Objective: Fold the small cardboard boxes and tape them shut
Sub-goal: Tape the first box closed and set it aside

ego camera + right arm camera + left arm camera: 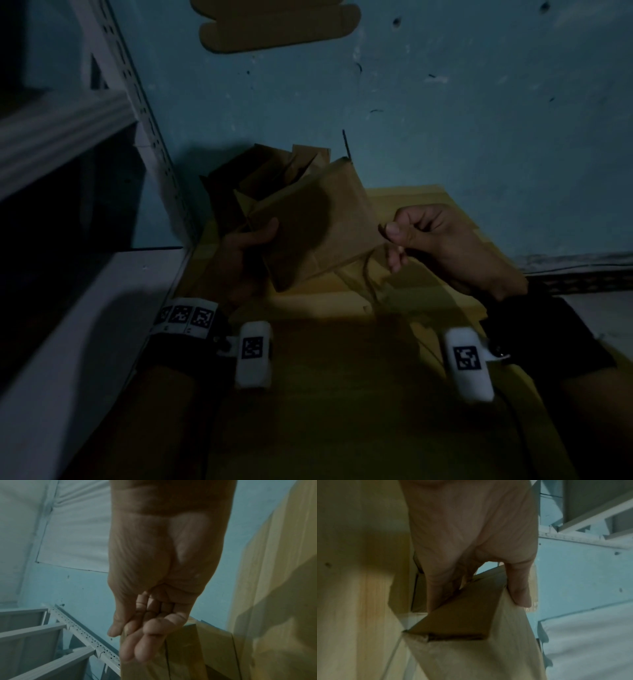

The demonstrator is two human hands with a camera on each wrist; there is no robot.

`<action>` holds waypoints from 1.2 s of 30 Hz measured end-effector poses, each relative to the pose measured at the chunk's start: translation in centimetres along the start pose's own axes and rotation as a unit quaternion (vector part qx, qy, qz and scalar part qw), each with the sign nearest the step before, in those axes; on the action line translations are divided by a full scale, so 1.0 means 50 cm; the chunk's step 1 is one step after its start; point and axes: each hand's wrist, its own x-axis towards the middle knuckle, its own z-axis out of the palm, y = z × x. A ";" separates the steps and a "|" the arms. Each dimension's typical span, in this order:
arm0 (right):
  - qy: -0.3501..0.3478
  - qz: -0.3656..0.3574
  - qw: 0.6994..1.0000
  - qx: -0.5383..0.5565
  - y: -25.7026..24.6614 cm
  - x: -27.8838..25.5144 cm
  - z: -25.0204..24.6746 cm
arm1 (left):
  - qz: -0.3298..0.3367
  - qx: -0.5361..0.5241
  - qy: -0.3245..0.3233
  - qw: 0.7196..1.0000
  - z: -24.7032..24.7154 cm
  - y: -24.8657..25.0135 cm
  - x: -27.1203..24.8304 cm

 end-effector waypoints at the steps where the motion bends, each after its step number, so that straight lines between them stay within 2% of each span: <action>1: -0.010 0.001 1.000 0.010 0.000 0.000 0.001 | 0.003 -0.001 0.005 1.000 0.001 -0.001 -0.001; 5: -0.021 0.004 0.998 0.055 -0.002 -0.002 0.001 | 0.000 -0.002 0.004 1.000 -0.019 0.002 0.004; 8: 0.018 -0.016 0.997 0.072 -0.009 -0.001 -0.016 | 0.056 -0.038 0.044 0.997 -0.051 0.019 0.009; 9: 0.031 -0.021 0.998 0.059 -0.014 -0.001 -0.023 | 0.059 -0.055 0.039 0.996 -0.056 0.027 0.008; 12: 0.054 -0.020 0.998 0.034 -0.021 -0.001 -0.030 | -0.022 -0.105 -0.034 0.994 -0.059 0.039 0.008; 14: 0.064 -0.010 0.998 0.004 -0.016 0.001 -0.028 | -0.037 -0.093 -0.061 0.993 -0.048 0.034 0.001; 19: 0.146 0.023 0.983 -0.111 0.018 0.004 -0.041 | -0.024 -0.075 -0.050 0.996 -0.037 0.018 0.004; 22: 0.152 0.018 0.972 -0.178 0.024 0.003 -0.055 | -0.025 -0.084 -0.027 0.996 -0.028 0.015 0.004; 24: 0.137 0.034 0.955 -0.260 0.033 0.005 -0.066 | -0.026 -0.099 -0.023 0.995 -0.031 0.014 0.002; 27: 0.110 0.096 0.904 -0.402 0.044 0.006 -0.075 | -0.028 -0.082 -0.031 0.996 -0.027 0.017 -0.002; 30: 0.094 0.125 0.884 -0.441 0.053 0.006 -0.072 | -0.022 -0.066 -0.027 0.997 -0.028 0.018 -0.001; 34: 0.146 0.120 0.837 -0.514 0.048 0.000 -0.077 | -0.015 -0.064 -0.022 0.998 -0.026 0.018 -0.001; 36: 0.177 0.137 0.825 -0.518 0.045 -0.005 -0.092 | -0.020 -0.071 -0.024 0.997 -0.024 0.017 -0.002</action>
